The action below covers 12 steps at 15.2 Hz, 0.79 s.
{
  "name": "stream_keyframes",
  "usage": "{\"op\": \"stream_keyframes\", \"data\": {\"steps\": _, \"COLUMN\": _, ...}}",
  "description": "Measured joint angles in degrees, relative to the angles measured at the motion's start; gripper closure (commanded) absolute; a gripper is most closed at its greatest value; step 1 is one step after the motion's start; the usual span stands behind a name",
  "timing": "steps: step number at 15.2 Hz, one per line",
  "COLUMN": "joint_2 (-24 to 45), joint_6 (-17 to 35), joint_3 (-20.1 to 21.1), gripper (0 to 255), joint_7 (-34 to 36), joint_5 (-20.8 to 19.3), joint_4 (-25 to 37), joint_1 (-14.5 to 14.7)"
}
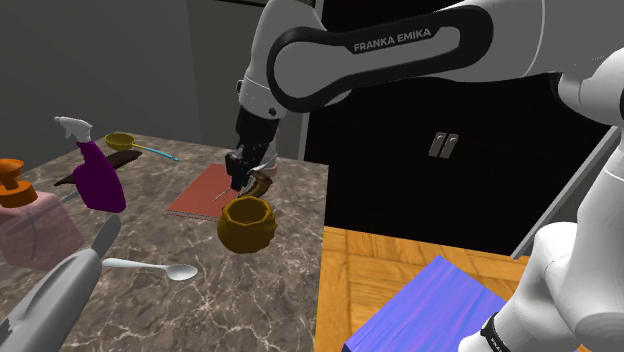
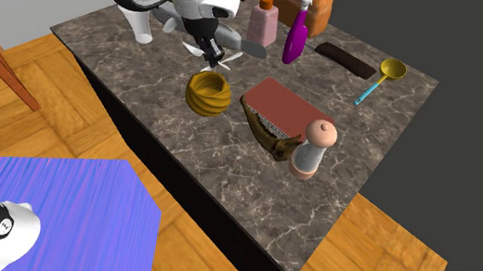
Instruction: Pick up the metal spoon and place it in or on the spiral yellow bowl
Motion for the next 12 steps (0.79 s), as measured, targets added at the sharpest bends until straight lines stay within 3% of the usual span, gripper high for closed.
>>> {"op": "stream_keyframes", "data": {"steps": 12, "joint_2": 2.17, "joint_6": 7.54, "joint_3": 0.10, "gripper": 255, "joint_7": -0.76, "joint_5": 0.22, "joint_4": -5.36, "joint_1": 0.16}}
